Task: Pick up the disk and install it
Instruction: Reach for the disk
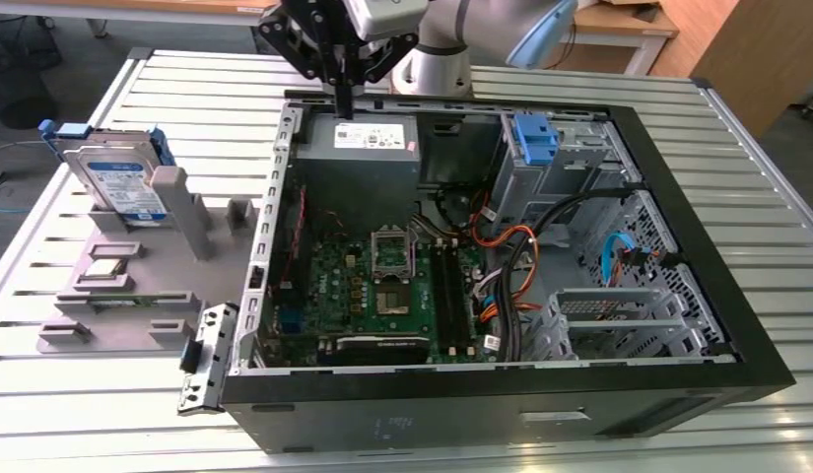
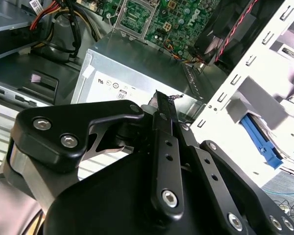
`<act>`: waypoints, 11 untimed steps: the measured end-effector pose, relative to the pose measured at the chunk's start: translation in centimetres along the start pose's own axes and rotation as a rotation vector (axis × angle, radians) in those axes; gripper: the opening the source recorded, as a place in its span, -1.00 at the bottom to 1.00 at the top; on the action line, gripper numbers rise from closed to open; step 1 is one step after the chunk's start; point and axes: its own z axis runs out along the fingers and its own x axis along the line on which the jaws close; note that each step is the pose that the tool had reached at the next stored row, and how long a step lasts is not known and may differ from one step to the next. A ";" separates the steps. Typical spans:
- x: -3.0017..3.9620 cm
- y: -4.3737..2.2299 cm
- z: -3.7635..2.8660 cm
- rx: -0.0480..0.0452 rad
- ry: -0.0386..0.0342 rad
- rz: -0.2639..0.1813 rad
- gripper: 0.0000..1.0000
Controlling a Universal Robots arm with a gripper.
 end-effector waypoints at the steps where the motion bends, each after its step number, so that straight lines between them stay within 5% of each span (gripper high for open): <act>1: 0.05 -0.01 0.00 0.0000 0.0000 0.000 -0.80; 11: 0.68 -0.05 -0.02 0.0001 0.0000 0.000 -0.80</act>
